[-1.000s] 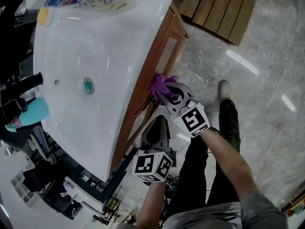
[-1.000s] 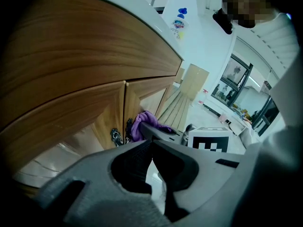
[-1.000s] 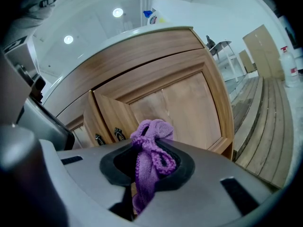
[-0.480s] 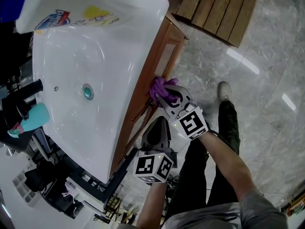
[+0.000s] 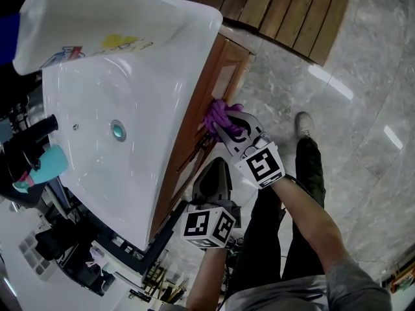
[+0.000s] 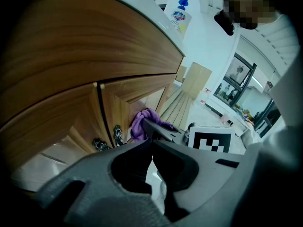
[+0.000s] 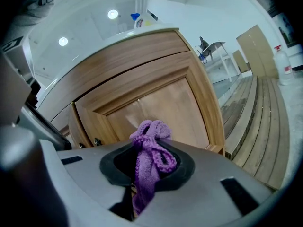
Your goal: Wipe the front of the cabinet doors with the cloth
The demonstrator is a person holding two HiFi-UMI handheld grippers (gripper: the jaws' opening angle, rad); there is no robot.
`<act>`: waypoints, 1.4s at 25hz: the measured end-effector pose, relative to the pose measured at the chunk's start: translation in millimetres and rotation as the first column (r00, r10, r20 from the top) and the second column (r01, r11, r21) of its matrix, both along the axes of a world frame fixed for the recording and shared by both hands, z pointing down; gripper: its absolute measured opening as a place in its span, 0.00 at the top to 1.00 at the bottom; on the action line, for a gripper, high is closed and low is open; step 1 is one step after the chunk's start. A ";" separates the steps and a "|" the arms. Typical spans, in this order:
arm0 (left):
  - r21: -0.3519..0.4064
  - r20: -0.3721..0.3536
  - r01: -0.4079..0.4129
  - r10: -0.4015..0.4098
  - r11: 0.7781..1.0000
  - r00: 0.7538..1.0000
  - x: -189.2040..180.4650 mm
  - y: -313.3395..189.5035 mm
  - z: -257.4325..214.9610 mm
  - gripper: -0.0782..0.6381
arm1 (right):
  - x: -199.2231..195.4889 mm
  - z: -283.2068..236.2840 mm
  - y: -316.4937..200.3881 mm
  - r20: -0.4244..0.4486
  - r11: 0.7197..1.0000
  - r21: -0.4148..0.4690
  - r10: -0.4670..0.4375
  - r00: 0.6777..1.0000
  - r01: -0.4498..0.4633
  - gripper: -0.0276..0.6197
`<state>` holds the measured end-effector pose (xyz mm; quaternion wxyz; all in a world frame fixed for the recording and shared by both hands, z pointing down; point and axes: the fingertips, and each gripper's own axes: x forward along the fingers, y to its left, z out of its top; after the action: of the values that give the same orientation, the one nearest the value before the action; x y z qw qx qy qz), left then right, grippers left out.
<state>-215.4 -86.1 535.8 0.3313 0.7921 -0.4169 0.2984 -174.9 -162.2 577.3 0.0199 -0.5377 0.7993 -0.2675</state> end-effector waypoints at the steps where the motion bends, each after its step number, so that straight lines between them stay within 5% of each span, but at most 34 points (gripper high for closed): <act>1: -0.001 0.001 0.000 0.000 1.000 1.000 1.2 -1.3 0.4 0.88 | 2.5 0.1 -1.6 -0.001 1.000 0.000 0.001 1.000 -0.001 0.86; 35: -0.039 0.008 0.007 -0.007 0.999 1.000 79.3 -25.8 11.2 0.88 | 104.7 3.1 -50.5 -0.006 0.998 0.004 0.062 0.998 -0.062 0.86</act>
<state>-136.1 -112.0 547.0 0.3461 0.7828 -0.4151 0.3084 -70.2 -212.7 580.4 0.0267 -0.5630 0.7828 -0.2635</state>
